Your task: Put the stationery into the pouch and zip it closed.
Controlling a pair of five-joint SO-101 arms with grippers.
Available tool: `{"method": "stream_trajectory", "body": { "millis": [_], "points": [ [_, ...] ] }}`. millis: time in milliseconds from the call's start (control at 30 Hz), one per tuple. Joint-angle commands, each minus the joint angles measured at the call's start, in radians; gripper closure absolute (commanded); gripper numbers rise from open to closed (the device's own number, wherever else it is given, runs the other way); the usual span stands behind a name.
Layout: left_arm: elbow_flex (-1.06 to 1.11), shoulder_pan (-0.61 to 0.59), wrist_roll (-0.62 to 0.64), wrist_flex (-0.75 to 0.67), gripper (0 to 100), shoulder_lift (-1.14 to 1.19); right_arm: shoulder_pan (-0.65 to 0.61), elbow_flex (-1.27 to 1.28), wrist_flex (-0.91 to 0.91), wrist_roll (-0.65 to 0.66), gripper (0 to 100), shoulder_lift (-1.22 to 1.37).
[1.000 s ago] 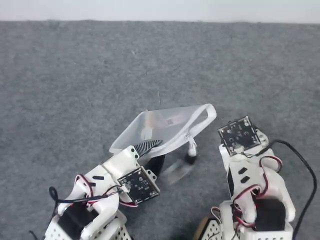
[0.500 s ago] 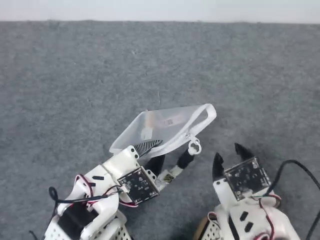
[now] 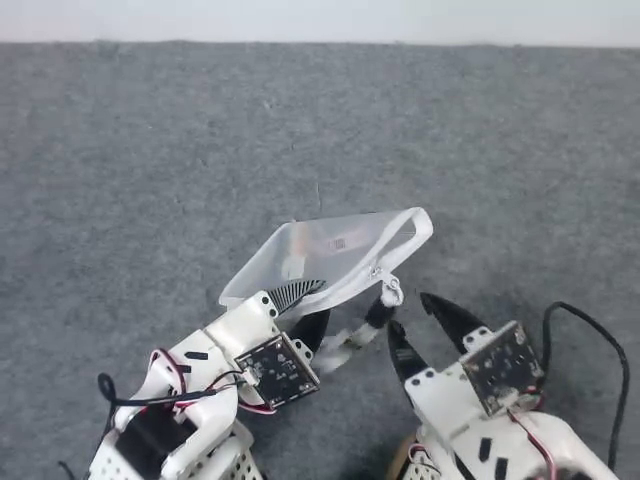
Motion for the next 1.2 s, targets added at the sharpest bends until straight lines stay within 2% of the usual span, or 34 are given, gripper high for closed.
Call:
{"method": "stream_trajectory", "body": {
  "millis": [0,267,600,800,1033,1167],
  "points": [
    [-0.019,-0.003,0.005,0.006,99,-0.008,-0.012,0.028,-0.081,-0.008,85.4,0.038],
    [-0.019,-0.003,0.005,0.008,99,-0.008,-0.012,0.084,-0.151,-0.008,85.5,0.039],
    [-0.019,-0.002,0.005,0.008,99,-0.008,-0.007,0.097,-0.153,-0.011,85.6,0.041],
    [-0.019,-0.002,0.006,0.008,99,-0.008,-0.007,0.149,-0.24,-0.012,96.9,0.041],
    [-0.018,-0.002,0.006,0.008,99,-0.008,-0.004,0.147,-0.229,-0.006,99.5,0.039],
    [-0.018,-0.002,0.006,0.008,99,-0.008,0.108,0.097,-0.2,0.048,99.3,0.039]
  ]
}}
